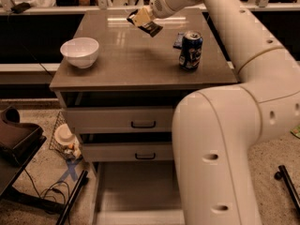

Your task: Pick rxbar chocolate from bottom drawer and place on counter

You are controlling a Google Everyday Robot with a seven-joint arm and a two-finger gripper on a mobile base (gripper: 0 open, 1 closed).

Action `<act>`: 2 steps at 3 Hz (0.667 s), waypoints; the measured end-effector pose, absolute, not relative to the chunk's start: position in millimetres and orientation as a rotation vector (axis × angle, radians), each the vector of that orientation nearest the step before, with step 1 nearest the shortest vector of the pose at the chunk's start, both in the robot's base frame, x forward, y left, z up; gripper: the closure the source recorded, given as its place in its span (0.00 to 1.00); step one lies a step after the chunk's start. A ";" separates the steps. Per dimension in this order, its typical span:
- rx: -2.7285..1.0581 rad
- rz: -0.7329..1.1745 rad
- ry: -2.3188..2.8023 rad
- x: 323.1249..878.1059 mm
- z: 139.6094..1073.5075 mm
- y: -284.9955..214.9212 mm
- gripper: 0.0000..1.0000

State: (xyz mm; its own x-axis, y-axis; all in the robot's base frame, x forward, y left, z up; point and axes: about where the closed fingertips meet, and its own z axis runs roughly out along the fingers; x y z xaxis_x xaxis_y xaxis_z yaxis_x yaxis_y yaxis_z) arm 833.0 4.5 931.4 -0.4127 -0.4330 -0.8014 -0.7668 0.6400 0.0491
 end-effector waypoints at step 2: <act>-0.830 0.489 1.941 885.0 960.3 21.6 1.00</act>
Offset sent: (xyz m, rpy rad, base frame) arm 0.1505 0.0102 0.0874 0.1070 -0.2188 -0.0984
